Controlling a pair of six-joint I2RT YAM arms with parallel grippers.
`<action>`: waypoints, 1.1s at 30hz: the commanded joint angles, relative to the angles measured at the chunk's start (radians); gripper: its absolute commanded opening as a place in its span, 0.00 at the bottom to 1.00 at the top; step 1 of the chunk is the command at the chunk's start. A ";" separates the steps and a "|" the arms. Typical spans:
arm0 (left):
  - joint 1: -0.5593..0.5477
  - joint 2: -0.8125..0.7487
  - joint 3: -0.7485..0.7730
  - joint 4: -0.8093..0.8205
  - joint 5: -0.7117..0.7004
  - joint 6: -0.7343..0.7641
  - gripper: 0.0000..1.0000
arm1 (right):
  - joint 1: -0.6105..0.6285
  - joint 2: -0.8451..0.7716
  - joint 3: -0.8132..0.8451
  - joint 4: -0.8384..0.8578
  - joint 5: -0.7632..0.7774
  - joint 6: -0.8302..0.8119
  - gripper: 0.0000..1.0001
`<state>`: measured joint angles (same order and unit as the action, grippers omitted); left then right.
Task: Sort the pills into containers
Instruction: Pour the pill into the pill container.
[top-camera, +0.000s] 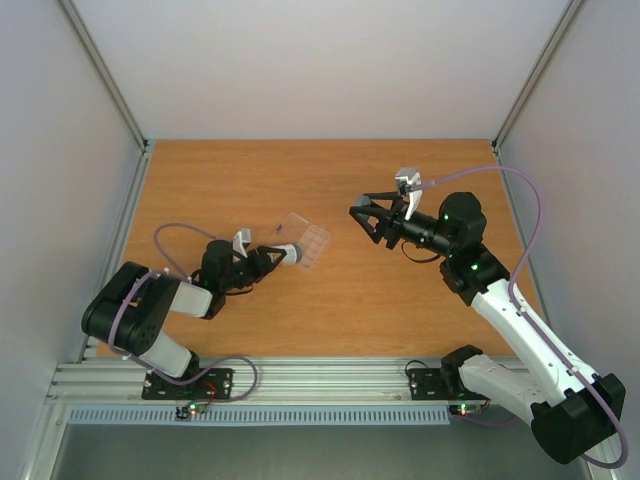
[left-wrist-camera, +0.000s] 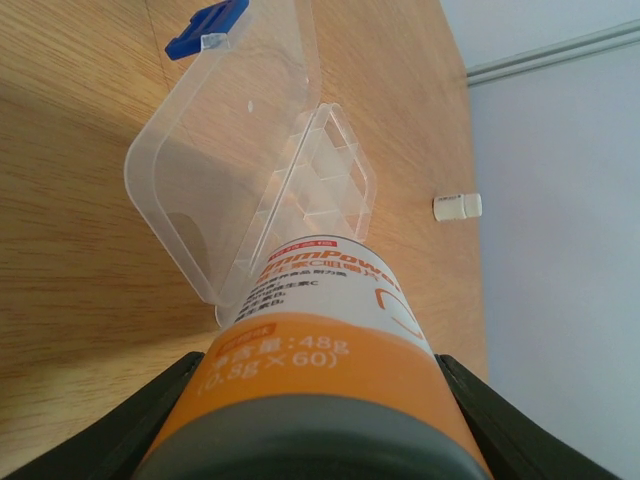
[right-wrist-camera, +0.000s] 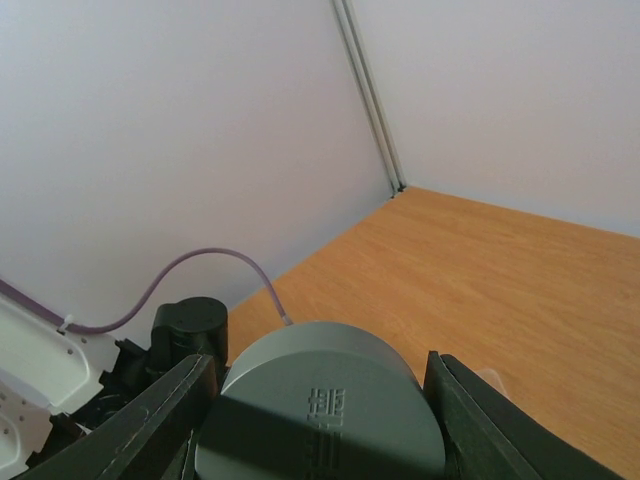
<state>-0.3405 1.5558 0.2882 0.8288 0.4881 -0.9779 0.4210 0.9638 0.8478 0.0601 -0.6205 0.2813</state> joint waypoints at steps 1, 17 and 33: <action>-0.019 -0.021 0.029 -0.049 -0.039 0.051 0.00 | 0.005 -0.010 -0.007 0.008 -0.010 -0.010 0.22; -0.044 -0.077 0.046 -0.161 -0.088 0.101 0.01 | 0.005 -0.014 -0.011 0.006 -0.015 -0.007 0.22; -0.054 -0.110 0.083 -0.259 -0.114 0.154 0.00 | 0.005 -0.005 -0.010 0.010 -0.021 -0.006 0.21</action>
<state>-0.3885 1.4662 0.3477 0.6098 0.4061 -0.8703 0.4210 0.9638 0.8444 0.0593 -0.6270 0.2810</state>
